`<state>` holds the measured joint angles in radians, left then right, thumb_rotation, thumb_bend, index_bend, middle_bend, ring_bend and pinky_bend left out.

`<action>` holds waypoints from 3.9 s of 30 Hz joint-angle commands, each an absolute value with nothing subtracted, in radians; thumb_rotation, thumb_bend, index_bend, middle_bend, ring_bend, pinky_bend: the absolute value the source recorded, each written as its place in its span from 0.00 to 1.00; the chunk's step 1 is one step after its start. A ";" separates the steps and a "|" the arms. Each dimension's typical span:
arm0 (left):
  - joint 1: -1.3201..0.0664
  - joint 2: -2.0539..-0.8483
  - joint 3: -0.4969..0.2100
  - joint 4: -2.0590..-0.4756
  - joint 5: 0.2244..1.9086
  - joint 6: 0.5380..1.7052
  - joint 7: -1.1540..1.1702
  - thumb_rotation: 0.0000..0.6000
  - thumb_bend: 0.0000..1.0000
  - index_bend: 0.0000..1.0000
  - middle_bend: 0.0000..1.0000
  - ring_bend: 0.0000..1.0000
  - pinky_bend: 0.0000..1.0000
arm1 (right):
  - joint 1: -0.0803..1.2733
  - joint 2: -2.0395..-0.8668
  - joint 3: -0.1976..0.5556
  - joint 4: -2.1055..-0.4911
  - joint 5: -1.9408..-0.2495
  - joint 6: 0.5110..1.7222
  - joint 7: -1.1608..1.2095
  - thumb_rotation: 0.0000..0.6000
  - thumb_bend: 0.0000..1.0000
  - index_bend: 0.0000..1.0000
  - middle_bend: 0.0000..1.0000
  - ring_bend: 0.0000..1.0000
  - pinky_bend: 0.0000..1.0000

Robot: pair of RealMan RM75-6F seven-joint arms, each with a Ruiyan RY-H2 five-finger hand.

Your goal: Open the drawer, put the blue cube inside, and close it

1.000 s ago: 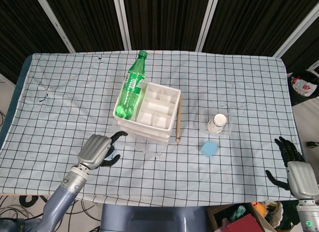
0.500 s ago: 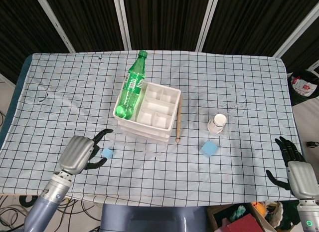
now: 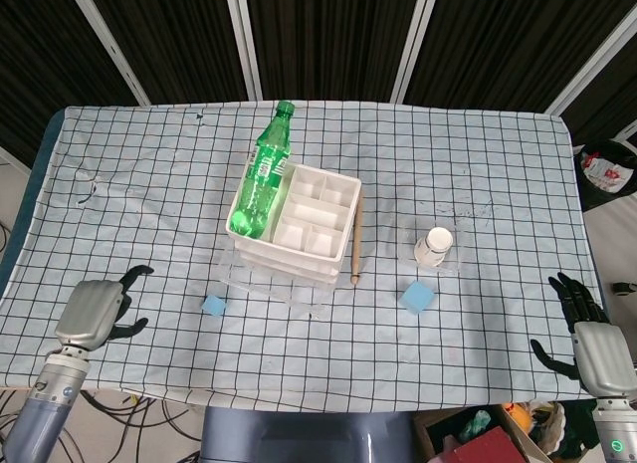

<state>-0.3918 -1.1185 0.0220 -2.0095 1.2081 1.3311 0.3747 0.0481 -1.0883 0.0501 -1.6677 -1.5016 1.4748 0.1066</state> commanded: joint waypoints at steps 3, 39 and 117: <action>-0.420 -1.155 0.006 -1.932 1.125 1.254 0.407 1.00 0.18 0.27 0.98 0.95 0.88 | 0.048 -1.088 0.051 -1.667 -1.500 1.475 0.108 1.00 0.25 0.00 0.00 0.00 0.18; -0.645 -1.461 -0.070 -1.703 0.835 0.986 0.611 1.00 0.28 0.37 0.99 0.96 0.89 | 0.049 -1.087 0.053 -1.666 -1.498 1.473 0.114 1.00 0.25 0.00 0.00 0.00 0.18; -0.758 -1.332 -0.187 -2.176 0.980 1.282 0.642 1.00 0.38 0.61 1.00 0.96 0.90 | 0.048 -1.085 0.051 -1.669 -1.495 1.470 0.113 1.00 0.25 0.00 0.00 0.00 0.18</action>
<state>-0.7841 -1.3563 -0.2151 -2.1476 0.9351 1.2708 0.6663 0.0476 -1.0853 0.0514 -1.6687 -1.4947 1.4701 0.1123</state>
